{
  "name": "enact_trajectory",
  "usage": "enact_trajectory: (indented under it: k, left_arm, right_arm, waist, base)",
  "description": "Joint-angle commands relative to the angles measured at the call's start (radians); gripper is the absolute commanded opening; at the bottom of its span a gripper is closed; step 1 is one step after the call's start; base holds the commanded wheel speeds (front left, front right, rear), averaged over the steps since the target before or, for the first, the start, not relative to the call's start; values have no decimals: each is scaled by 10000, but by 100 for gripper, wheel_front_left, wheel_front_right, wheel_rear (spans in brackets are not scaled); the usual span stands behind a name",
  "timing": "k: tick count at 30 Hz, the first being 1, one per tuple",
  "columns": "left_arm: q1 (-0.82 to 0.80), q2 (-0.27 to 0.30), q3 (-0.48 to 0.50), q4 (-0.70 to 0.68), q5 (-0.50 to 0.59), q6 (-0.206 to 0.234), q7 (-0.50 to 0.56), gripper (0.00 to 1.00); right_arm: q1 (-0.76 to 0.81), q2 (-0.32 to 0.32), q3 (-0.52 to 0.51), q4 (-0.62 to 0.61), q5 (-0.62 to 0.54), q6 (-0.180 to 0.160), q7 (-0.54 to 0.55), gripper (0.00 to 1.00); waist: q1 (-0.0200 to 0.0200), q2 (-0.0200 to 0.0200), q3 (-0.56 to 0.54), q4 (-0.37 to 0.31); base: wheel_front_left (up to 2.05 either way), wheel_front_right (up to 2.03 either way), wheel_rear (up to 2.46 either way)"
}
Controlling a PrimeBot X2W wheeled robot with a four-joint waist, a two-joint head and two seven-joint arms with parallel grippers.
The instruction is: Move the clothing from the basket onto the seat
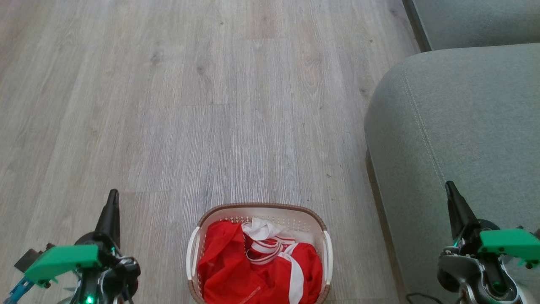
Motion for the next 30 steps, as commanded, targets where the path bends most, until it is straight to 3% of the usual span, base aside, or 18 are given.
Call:
enact_trajectory:
  k: [1,16,17,18,19,20,30]
  left_arm:
    - [-486,81,358,-368,-30,-65,75,0]
    - [-486,81,358,-368,-30,-65,75,0]
    - [0,0,-2,9,1,4,-5,100]
    - [41,-8,-20,168,2,11,-17,100]
    - [110,-23,-28,289,-1,11,-22,0]
    - [150,-30,-38,343,0,11,-39,100]
    - [131,-21,-170,110,34,5,-332,100]
  right_arm:
    - [-510,11,181,-326,-23,-2,56,0]
    - [-510,11,181,-326,-23,-2,56,0]
    - [-2,0,6,6,0,0,-2,100]
    - [42,2,26,159,0,0,-2,100]
    - [114,2,51,281,-1,0,-3,0]
    - [149,4,65,327,-1,0,-9,100]
    - [128,4,144,28,123,0,-190,100]
  waist:
    - [0,0,0,0]
    - [0,0,0,0]
    - [0,0,0,0]
    - [0,0,0,0]
    - [0,0,1,0]
    - [0,0,2,0]
    - [0,0,12,5]
  base:
    - [0,0,0]
    - [0,0,0]
    - [0,0,0]
    - [0,0,0]
    - [0,0,0]
    - [0,0,0]
    - [0,0,0]
